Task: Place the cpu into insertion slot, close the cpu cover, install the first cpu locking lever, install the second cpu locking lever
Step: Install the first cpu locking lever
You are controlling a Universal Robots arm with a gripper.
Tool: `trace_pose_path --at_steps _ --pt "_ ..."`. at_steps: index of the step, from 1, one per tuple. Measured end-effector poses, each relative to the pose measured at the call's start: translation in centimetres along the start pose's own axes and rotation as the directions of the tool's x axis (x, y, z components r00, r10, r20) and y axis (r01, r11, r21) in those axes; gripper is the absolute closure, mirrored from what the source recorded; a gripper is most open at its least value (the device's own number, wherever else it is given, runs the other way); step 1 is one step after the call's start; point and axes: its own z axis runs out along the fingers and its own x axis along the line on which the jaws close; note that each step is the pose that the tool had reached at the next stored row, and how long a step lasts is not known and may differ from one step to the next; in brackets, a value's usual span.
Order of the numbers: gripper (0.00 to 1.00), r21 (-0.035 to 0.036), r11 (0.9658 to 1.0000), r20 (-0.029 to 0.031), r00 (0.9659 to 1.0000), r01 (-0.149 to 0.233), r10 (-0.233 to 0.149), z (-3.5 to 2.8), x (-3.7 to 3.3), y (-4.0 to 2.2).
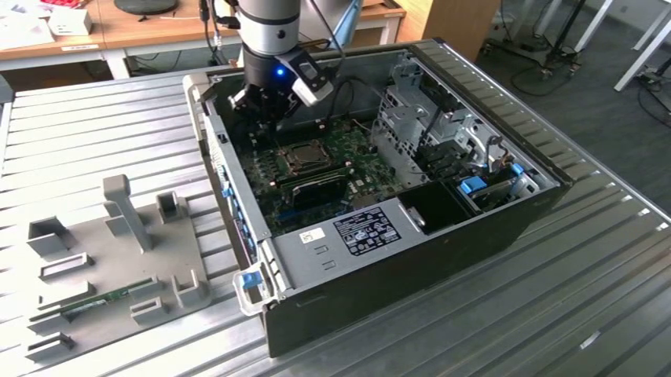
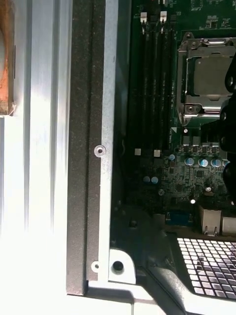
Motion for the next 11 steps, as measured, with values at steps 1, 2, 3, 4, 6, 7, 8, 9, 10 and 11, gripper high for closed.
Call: trace_pose_path --at_steps 1,2,3,4,6,7,8,9,10,11 --pt "0.9 -0.0017 1.0 -0.0001 1.0 0.0 0.0 0.0 0.0 0.0" --pt "0.9 -0.0018 1.0 0.0 1.0 0.0 0.0 0.01 0.0 0.01" --pt "0.9 -0.0019 1.0 0.0 1.0 0.0 0.0 0.01 0.0 0.0" --pt "0.9 -0.002 1.0 0.0001 1.0 0.0 0.0 0.01 0.0 0.0" --pt "0.9 -0.002 1.0 0.0 1.0 0.0 0.0 0.01 0.0 0.0" --pt "0.9 -0.002 1.0 0.0 1.0 0.0 0.0 0.01 0.0 0.0" --pt "0.9 -0.002 1.0 0.0001 1.0 0.0 0.0 0.01 0.0 0.0" --pt "0.9 -0.002 1.0 0.0001 1.0 0.0 0.0 0.01 0.0 0.0" --pt "0.9 -0.002 1.0 0.0002 1.0 0.0 0.0 0.01 0.01 0.0" --pt "0.9 -0.0021 1.0 0.0007 1.0 0.0 0.0 0.01 0.09 0.0"
